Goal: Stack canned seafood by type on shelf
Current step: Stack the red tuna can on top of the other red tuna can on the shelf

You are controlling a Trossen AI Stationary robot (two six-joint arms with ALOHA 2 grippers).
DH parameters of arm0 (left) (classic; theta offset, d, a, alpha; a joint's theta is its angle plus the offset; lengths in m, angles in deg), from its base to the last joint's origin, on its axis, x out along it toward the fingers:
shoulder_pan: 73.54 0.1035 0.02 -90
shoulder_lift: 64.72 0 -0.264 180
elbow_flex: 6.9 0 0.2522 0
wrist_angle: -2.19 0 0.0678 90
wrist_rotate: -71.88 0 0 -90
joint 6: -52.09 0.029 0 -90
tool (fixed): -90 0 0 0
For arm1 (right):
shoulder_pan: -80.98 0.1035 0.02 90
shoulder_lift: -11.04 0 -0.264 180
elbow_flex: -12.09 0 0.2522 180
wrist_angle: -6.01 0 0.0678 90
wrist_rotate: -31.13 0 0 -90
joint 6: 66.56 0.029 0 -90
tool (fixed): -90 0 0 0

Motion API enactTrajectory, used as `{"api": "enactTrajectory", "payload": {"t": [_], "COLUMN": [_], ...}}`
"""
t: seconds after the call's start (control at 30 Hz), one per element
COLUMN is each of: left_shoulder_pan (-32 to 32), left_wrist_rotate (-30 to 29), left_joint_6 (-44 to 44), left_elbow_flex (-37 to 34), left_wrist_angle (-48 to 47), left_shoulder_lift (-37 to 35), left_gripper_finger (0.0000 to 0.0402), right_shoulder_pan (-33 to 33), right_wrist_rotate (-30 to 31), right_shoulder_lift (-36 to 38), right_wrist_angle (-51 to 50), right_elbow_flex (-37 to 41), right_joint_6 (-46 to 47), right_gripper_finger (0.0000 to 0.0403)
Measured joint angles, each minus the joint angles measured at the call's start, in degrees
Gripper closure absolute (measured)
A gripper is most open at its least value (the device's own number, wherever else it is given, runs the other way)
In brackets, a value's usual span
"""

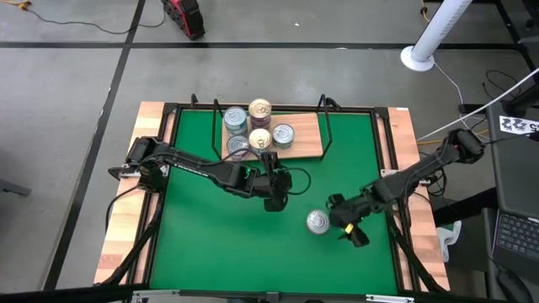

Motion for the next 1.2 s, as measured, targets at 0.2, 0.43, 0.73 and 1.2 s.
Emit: {"api": "enactTrajectory", "payload": {"t": [0.2,0.43,0.73,1.2], "left_shoulder_pan": [0.0,0.0,0.0,0.01], "left_wrist_rotate": [0.0,0.0,0.0,-0.02], "left_joint_6": [0.0,-0.13,-0.22,-0.22], "left_elbow_flex": [0.0,0.0,-0.02,-0.02], "left_wrist_angle": [0.02,-0.02,0.0,0.0], "left_shoulder_lift": [0.0,0.0,0.0,0.0], "left_gripper_finger": [0.0137,0.0137,0.0137,0.0137], "right_shoulder_pan": [5.43,7.19,7.22,7.06], "right_wrist_rotate": [8.2,14.96,16.0,32.21], "right_shoulder_lift": [-3.95,-8.76,-12.82,-13.26], "right_wrist_angle": [1.71,1.45,1.9,1.5], "right_elbow_flex": [-0.02,-0.02,-0.15,0.04], "right_joint_6": [-3.45,-4.53,-10.76,-13.8], "right_gripper_finger": [0.013,0.013,0.013,0.0146]}}
